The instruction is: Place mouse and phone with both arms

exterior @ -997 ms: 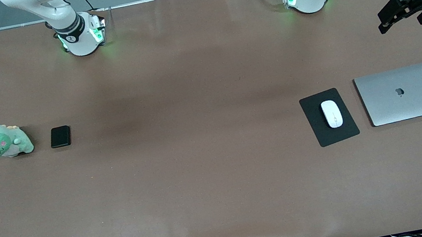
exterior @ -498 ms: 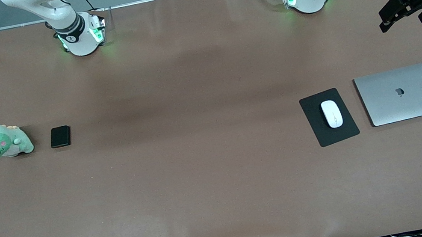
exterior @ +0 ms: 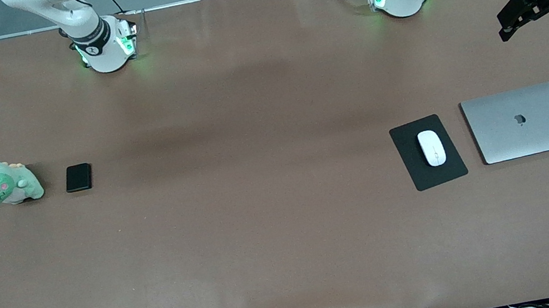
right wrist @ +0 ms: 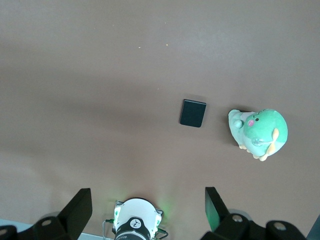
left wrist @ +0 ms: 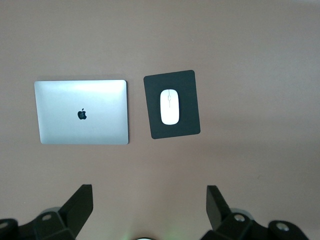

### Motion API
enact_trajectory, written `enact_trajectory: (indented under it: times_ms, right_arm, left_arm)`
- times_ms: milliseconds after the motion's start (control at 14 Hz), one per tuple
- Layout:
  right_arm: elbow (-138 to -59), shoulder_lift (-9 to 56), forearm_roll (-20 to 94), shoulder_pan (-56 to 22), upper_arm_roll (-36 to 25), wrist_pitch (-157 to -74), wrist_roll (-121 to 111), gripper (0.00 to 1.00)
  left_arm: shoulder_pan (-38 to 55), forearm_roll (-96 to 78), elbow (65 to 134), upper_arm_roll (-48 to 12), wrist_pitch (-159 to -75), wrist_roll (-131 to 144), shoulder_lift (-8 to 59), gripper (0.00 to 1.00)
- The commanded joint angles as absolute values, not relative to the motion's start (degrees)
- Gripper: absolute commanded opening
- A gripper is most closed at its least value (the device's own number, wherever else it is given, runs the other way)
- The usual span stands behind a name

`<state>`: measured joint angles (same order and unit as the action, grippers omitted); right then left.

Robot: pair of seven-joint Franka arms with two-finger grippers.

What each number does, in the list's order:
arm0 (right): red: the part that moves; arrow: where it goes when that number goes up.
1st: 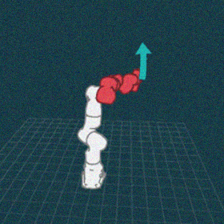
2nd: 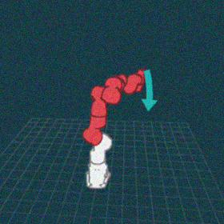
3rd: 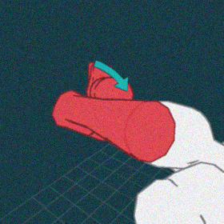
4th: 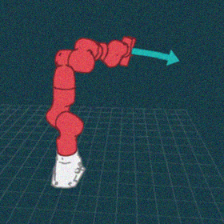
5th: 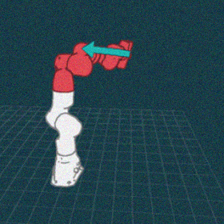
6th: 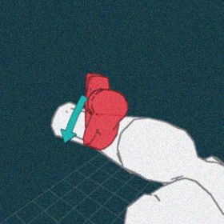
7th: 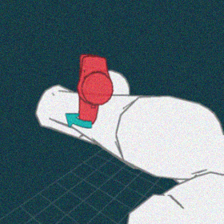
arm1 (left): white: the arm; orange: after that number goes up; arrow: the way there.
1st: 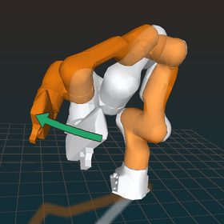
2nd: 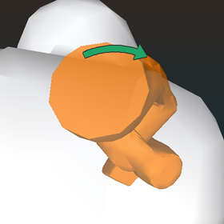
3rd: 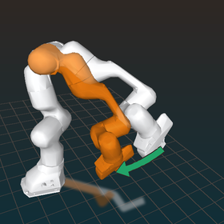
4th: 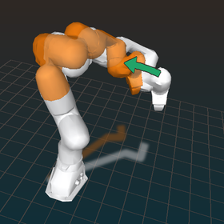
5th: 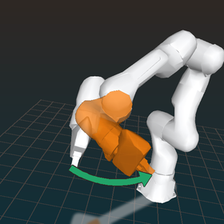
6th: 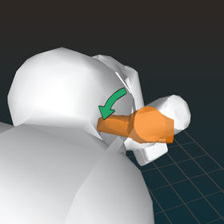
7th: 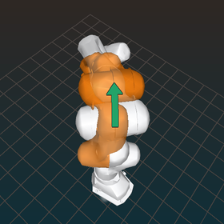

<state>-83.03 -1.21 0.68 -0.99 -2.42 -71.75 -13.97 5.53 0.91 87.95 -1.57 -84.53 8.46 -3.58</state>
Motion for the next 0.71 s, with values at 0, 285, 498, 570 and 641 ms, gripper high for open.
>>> enact_trajectory:
  times_ms: [0,285,498,570,641]
  right_arm:
    - [-86.22,-3.96,-0.53,0.26,-1.49,-73.65,-13.53,1.00]
    - [-85.69,-3.69,-0.09,0.09,-1.49,-73.92,-13.45,1.00]
    - [-85.69,-3.60,0.18,0.00,-1.49,-74.00,-13.45,1.00]
    - [-85.69,-3.60,0.35,0.00,-1.49,-73.92,-13.36,1.00]
    - [-85.69,-3.60,0.35,0.00,-1.49,-73.92,-13.36,1.00]
  left_arm:
    - [5.71,1.93,88.24,-1.32,-84.55,7.38,-4.57,1.00]
    - [5.54,1.76,88.15,-0.97,-84.55,7.21,-4.57,1.00]
    - [5.62,1.84,88.15,-0.97,-84.55,7.29,-4.57,1.00]
    - [5.62,1.85,87.98,-0.97,-84.55,7.21,-4.57,1.00]
    - [5.62,1.85,87.63,-0.97,-84.55,7.21,-4.48,1.00]
